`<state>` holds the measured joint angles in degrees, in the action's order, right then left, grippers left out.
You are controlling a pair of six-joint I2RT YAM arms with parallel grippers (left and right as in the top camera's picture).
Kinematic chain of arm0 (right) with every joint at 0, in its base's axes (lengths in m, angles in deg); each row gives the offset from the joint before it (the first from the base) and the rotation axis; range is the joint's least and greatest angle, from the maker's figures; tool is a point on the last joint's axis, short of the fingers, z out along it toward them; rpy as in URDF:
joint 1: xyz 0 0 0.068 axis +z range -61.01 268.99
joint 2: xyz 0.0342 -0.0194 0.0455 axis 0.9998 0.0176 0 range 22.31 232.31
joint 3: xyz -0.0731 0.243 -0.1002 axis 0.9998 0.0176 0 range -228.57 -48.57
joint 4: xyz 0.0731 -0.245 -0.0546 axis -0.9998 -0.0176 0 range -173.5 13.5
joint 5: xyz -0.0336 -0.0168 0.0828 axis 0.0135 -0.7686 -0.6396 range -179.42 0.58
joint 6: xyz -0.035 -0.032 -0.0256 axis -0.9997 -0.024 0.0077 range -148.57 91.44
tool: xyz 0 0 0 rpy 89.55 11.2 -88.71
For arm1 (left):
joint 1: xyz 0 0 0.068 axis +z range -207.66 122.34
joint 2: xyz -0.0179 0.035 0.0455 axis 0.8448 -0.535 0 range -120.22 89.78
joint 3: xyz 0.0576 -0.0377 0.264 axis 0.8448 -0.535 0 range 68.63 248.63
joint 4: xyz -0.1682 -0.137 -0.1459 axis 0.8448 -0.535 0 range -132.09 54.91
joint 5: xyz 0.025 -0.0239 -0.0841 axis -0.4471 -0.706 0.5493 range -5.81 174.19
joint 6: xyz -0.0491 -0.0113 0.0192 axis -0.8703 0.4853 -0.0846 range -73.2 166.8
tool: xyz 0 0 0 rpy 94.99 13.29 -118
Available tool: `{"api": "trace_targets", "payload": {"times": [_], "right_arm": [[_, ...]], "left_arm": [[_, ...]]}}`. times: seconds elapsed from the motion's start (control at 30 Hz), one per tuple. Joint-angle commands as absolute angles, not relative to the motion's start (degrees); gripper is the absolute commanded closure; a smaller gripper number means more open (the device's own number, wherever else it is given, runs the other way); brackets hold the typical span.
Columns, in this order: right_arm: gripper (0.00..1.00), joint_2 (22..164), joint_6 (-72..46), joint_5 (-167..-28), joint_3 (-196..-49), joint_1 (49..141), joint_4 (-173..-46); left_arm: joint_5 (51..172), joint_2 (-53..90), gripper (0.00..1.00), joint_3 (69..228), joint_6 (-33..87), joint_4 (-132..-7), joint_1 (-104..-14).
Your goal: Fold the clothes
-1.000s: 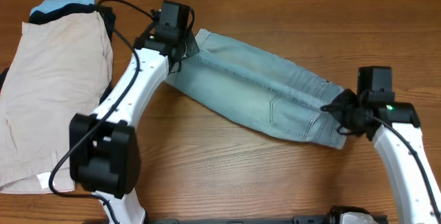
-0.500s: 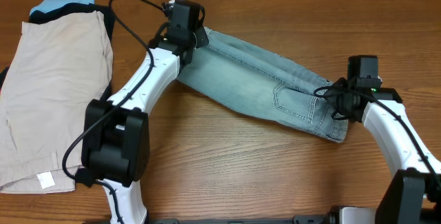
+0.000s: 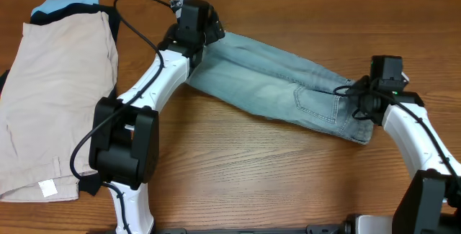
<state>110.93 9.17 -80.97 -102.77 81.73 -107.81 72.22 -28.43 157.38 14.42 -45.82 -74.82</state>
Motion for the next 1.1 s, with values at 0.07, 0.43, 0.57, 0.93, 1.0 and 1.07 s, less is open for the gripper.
{"api": "trace_targets", "payload": {"times": [0.07,0.43,0.57,0.93,1.0,1.07], "right_arm": [[0.15,110.93,5.46,-85.41,-103.71,78.99,-108.22],[0.04,110.23,-6.13,-95.77,-114.61,80.37,-123.96],[0.02,110.26,-6.11,-96.36,-114.59,80.41,-126.65],[0.01,110.26,-6.13,-98.72,-114.59,80.41,-130.93],[0.01,110.26,-6.13,-98.74,-114.59,80.41,-131.48],[0.01,110.26,-6.13,-98.74,-114.59,80.41,-131.92]], "left_arm": [[70.69,-28.1,0.0,161.08,23.73,-53.92,-74.52],[80.4,-29.26,0.0,164.38,41.69,-68.35,-73.01],[91.0,-31.84,0.04,164.38,51.97,-67.54,-73.36],[87.52,-37.24,0.05,164.38,55.75,-68.9,-78.23],[86.93,-37.44,0.04,164.38,54.81,-70.32,-78.23],[84.77,-37.72,0.01,164.38,51.97,-72.61,-78.02]]}}
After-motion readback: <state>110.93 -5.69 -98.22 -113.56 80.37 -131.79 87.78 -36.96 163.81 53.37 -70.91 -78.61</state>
